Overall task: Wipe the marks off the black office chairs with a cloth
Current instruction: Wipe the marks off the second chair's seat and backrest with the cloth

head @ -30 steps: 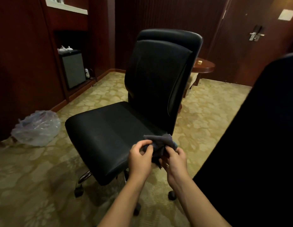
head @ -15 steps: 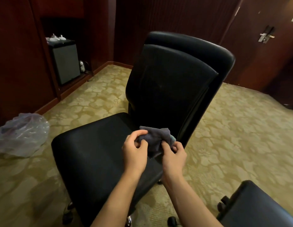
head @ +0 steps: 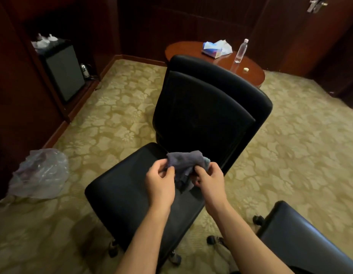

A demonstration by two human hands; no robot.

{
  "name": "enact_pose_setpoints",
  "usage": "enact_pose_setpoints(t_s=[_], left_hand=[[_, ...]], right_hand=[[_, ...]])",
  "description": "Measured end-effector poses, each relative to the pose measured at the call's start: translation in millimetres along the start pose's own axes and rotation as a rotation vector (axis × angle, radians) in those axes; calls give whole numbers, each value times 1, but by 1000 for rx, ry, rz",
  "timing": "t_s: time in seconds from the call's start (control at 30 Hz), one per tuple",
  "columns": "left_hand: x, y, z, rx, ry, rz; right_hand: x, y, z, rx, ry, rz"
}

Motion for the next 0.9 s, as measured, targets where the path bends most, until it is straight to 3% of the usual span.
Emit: enact_pose_setpoints(t_s=[0.23, 0.53, 0.77, 0.9], left_hand=[[-30, -29, 35, 3, 31, 125], [-24, -73, 95, 231, 322, 41], [-39, -106, 161, 375, 224, 173], [-10, -122, 196, 452, 153, 392]], right_hand=[[32, -6, 27, -60, -24, 48], [42, -31, 94, -42, -18, 109], [42, -45, 143, -38, -65, 125], [28, -44, 164, -204, -106, 59]])
Point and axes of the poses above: each hand's wrist, its own z-axis towards the middle knuckle, its own y-axis out of the back of the hand, x = y × z, the point moved 7 cm from there along z, towards the middle knuckle, and after that the axes turned 2 degrees about z, right-handed, at the moved point
